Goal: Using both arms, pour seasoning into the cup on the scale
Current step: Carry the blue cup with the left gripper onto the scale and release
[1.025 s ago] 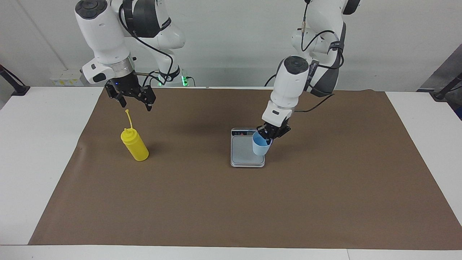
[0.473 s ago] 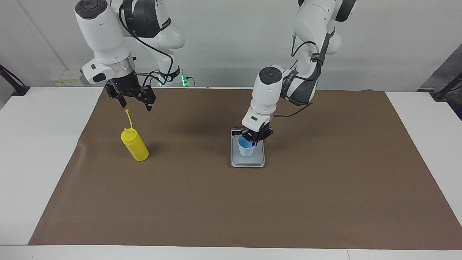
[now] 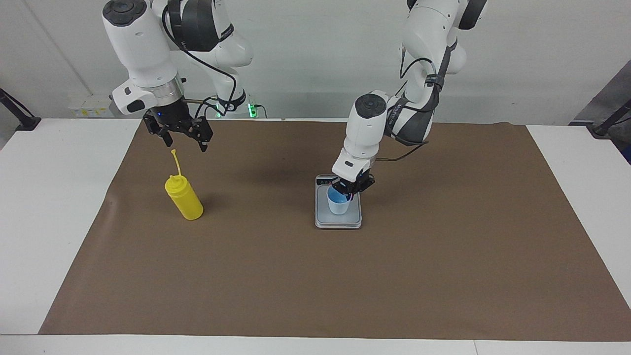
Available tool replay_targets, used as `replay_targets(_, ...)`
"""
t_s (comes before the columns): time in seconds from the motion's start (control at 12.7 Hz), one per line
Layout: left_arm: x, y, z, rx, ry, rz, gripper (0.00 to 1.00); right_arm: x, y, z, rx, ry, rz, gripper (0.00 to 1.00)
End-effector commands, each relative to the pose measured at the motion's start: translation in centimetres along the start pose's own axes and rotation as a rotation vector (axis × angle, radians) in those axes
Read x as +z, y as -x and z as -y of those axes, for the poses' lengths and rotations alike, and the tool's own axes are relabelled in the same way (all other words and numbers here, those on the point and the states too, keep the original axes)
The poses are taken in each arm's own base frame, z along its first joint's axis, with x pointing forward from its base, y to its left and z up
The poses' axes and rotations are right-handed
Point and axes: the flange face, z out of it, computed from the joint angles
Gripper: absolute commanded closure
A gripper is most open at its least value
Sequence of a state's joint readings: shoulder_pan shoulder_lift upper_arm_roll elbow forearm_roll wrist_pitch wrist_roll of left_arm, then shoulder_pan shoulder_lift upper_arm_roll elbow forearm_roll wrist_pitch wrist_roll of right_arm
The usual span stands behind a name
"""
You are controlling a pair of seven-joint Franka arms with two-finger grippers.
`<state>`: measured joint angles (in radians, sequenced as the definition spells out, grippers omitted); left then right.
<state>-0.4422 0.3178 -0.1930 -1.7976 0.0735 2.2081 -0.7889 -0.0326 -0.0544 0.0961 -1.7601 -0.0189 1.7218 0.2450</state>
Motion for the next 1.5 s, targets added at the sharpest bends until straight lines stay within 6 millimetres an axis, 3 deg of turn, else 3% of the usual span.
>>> replay_targets(0.0,0.1,-0.1,0.3,0.003,-0.012,-0.024,1.00,-0.1,0.1,-0.4,-0.005,-0.020,-0.001,0.00)
replay_targets(0.08,0.1,-0.2,0.4,0.003,-0.012,-0.024,1.00,0.0,0.1,-0.4,-0.005,-0.019,0.004,0.00)
replay_targets(0.16,0.1,-0.2,0.4,0.003,-0.015,-0.022,0.70,0.0,0.1,-0.4,-0.005,-0.019,0.004,0.00)
replay_targets(0.24,0.1,-0.2,0.4,0.004,-0.017,-0.021,0.20,0.0,0.1,-0.4,-0.004,-0.019,0.004,0.00)
replay_targets(0.32,-0.3,-0.5,0.6,-0.002,-0.018,-0.025,0.00,0.0,0.1,-0.4,-0.005,-0.018,0.005,0.00)
replay_targets(0.39,-0.9,-0.7,0.8,-0.004,-0.017,-0.032,0.00,-0.1,0.1,-0.4,-0.005,-0.019,0.001,0.00)
replay_targets(0.47,-1.6,-2.1,2.4,-0.034,-0.021,-0.042,0.00,0.0,0.1,-0.4,-0.005,-0.018,0.005,0.00)
replay_targets(0.63,-4.7,-3.5,4.0,-0.038,-0.025,-0.061,0.00,-0.1,0.2,-0.1,-0.010,-0.019,0.002,0.00)
replay_targets(0.95,-10.5,-7.1,11.6,0.028,-0.071,-0.055,0.00,0.0,0.0,-1.4,0.013,-0.017,0.010,0.00)
replay_targets(1.26,-15.2,-8.3,19.3,0.128,-0.106,-0.021,0.00,-0.4,0.1,-2.1,0.026,-0.016,0.010,0.00)
replay_targets(1.42,-17.6,-8.1,22.4,0.163,-0.101,-0.002,0.00,-1.1,-0.8,-1.8,0.044,-0.030,-0.046,0.00)
